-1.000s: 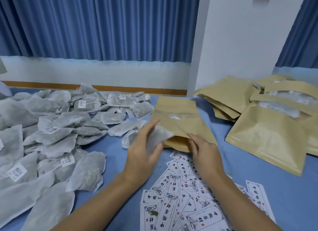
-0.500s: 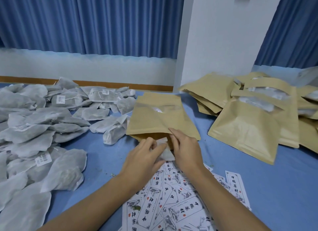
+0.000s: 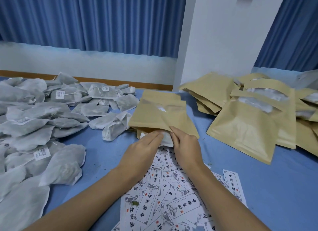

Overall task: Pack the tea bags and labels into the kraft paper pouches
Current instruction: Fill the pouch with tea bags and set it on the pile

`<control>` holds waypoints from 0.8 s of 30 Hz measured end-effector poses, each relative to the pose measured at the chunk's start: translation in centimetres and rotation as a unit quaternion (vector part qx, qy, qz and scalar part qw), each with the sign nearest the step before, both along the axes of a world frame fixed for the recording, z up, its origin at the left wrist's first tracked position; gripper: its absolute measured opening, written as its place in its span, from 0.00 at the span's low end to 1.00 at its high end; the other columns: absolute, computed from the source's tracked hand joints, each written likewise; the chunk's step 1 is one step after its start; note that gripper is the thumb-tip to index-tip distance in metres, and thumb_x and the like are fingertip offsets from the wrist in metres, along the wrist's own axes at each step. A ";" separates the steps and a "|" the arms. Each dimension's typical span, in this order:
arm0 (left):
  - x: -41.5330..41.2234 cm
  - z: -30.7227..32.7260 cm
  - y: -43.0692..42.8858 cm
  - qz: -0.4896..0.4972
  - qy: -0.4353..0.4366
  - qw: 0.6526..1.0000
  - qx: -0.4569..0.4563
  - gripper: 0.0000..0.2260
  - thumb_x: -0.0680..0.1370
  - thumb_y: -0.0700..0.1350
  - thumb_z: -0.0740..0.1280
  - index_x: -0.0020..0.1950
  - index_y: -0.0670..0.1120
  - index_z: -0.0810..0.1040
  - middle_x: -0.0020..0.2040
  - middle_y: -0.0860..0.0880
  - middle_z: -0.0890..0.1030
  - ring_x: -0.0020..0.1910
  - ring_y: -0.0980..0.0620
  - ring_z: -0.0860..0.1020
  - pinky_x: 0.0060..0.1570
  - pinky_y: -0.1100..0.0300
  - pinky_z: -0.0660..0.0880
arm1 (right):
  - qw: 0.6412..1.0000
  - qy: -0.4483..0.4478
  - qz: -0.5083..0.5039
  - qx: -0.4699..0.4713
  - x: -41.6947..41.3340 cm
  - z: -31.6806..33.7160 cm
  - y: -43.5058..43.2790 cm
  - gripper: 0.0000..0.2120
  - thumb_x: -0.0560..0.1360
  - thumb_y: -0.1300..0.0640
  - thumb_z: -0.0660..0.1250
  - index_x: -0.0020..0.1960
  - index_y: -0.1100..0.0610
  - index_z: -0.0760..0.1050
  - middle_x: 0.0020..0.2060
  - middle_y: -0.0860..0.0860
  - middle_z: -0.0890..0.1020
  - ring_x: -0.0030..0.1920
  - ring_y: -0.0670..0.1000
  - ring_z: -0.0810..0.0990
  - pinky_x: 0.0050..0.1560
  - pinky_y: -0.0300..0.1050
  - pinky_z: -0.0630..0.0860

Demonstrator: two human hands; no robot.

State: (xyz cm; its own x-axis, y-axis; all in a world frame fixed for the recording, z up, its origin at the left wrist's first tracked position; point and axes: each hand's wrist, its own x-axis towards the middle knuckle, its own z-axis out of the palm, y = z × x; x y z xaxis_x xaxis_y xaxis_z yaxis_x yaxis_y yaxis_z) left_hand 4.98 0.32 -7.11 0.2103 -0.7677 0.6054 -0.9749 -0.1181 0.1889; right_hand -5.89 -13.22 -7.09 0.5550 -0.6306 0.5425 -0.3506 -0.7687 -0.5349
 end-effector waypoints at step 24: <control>1.3 3.2 -9.7 0.232 0.077 0.967 0.068 0.10 0.80 0.46 0.61 0.61 0.51 0.73 0.60 0.47 0.75 0.62 0.44 0.73 0.62 0.54 0.67 | 0.996 -0.071 0.038 0.034 0.5 -0.9 -1.4 0.14 0.83 0.54 0.63 0.67 0.45 0.79 0.26 0.41 0.71 0.30 0.43 0.71 0.34 0.36 0.66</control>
